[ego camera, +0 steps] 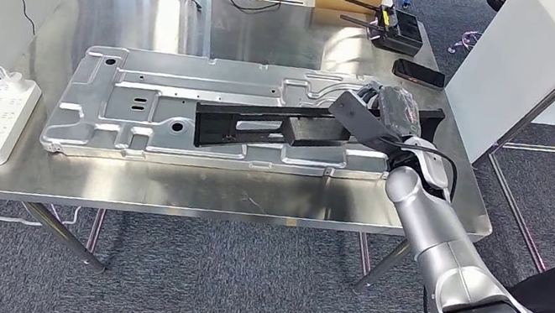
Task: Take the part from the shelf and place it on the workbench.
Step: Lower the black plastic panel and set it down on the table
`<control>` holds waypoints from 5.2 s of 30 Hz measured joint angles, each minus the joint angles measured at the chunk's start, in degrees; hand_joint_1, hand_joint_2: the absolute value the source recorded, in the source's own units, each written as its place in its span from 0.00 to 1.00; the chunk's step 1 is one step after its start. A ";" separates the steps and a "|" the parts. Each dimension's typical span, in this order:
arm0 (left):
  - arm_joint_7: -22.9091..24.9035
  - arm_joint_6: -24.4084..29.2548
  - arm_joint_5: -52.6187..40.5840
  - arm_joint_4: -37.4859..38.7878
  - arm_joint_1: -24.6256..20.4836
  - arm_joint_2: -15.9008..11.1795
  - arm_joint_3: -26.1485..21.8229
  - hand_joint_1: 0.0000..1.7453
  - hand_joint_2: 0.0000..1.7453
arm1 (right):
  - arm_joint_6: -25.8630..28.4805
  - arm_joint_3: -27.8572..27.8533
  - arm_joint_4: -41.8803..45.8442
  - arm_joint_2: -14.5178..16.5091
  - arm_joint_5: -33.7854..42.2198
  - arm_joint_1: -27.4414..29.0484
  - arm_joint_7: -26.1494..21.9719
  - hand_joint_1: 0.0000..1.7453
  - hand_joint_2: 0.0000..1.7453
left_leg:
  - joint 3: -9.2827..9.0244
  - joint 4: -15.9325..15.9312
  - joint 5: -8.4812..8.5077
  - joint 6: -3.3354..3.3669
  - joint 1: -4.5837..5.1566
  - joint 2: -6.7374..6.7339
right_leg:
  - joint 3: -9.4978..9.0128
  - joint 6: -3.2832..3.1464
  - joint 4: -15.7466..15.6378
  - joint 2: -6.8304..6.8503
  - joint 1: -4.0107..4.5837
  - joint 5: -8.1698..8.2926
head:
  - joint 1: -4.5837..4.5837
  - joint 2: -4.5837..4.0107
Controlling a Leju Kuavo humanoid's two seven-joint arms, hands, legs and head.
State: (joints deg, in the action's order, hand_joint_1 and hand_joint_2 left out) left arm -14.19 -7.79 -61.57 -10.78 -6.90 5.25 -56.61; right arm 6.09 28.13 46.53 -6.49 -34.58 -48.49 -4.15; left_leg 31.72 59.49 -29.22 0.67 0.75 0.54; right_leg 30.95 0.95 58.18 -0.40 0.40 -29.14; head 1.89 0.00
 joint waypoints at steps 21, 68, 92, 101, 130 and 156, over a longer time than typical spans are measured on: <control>-0.08 -0.08 0.00 0.00 -0.06 0.00 0.00 0.00 1.00 | 0.47 -0.08 0.00 -1.32 0.26 0.00 -0.15 1.00 1.00 | 0.00 0.00 0.00 0.00 0.00 0.00 | 0.00 0.00 0.00 0.00 0.00 0.00 | 0.01 0.00; -2.24 -0.52 0.64 0.00 0.22 0.00 1.44 0.00 0.00 | 4.73 -7.74 2.17 -6.84 4.81 0.14 -0.77 1.00 0.00 | 0.00 0.01 0.00 0.00 0.00 0.03 | -0.01 0.00 0.00 0.02 0.00 0.00 | 0.02 0.00; -2.79 -0.50 0.76 0.00 0.46 -0.02 1.38 0.00 0.00 | 5.90 -13.00 2.84 -10.37 6.10 1.47 -0.92 1.00 0.00 | -0.01 0.01 -0.01 0.01 0.01 0.01 | -0.01 0.01 -0.02 0.02 0.00 0.00 | 0.01 0.00; -3.40 -0.50 0.59 0.00 0.48 -0.02 1.38 0.00 1.00 | 5.91 -13.64 3.39 -10.62 6.09 2.33 -0.83 1.00 0.00 | -0.01 0.01 -0.01 0.01 0.01 0.02 | -0.01 0.01 -0.02 0.02 0.00 0.00 | 0.02 0.00; -3.32 -0.49 0.57 0.00 0.50 -0.02 1.38 0.00 0.00 | 6.43 -14.99 3.78 -11.33 5.16 3.01 2.04 0.00 0.00 | 0.00 0.01 -0.01 0.01 0.01 0.02 | -0.02 0.01 -0.02 0.02 0.00 0.00 | 0.00 0.00; -3.02 -1.17 0.28 0.00 0.64 -0.34 1.38 0.00 0.00 | -1.87 -21.55 -16.19 -19.82 10.54 -6.93 5.44 0.00 0.00 | 0.00 0.03 -0.02 0.03 0.15 0.10 | -0.04 0.02 -0.05 0.08 -0.13 0.01 | 0.03 0.00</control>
State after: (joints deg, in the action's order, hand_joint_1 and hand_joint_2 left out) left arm -17.21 -8.96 -61.29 -10.78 -6.26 4.91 -55.23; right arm 4.21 6.58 30.34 -26.30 -24.04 -55.42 1.29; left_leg 31.72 59.53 -29.24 0.70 0.90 0.64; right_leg 30.92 0.98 58.13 -0.33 0.28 -29.13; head 1.92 0.00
